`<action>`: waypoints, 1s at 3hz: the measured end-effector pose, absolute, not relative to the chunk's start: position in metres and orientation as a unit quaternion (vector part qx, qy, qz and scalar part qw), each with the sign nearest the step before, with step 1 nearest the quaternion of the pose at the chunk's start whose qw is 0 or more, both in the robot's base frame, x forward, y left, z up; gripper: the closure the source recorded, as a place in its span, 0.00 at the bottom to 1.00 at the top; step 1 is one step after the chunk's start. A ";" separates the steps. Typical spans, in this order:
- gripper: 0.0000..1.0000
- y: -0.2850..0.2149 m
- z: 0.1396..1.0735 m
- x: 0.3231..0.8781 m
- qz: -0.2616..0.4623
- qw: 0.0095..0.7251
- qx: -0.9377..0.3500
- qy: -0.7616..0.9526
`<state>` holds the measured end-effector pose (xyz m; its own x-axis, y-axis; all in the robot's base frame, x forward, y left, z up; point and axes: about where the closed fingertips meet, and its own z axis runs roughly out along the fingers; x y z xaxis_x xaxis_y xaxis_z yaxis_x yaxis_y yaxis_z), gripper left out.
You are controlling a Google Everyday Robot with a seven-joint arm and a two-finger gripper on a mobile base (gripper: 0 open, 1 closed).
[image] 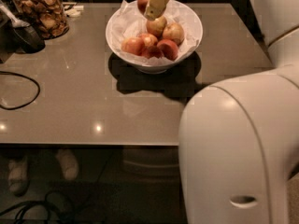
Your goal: Pick apple from white bowl
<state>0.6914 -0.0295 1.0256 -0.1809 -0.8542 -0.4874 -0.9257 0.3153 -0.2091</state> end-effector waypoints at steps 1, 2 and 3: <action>1.00 -0.038 1.047 0.657 0.078 0.286 -0.597 0.745; 1.00 -0.050 1.057 0.616 0.088 0.305 -0.606 0.730; 1.00 -0.049 1.039 0.609 0.094 0.286 -0.607 0.735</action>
Offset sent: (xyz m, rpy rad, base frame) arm -0.1543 -0.0401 0.0183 0.0996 -0.0632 0.1240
